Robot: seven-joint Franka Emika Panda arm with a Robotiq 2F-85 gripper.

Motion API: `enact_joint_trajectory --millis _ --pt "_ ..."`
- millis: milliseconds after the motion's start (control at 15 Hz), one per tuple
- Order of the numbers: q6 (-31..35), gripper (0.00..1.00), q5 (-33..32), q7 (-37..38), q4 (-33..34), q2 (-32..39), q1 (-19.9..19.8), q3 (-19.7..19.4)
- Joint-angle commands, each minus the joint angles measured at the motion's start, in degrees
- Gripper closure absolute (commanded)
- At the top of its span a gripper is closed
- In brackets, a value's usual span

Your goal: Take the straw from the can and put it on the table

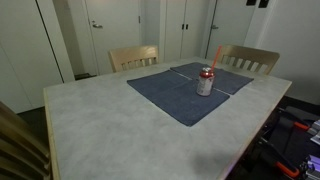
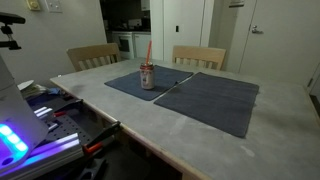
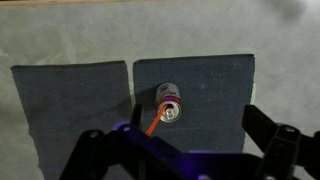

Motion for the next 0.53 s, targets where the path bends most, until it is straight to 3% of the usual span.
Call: enact_joint_trajectory --millis 0,467 --pt "-0.1 0.0 0.3 -0.2 0.1 0.0 -0.5 0.4" --pt "1.7 0.0 0.0 -1.5 0.3 1.9 -0.5 -0.3"
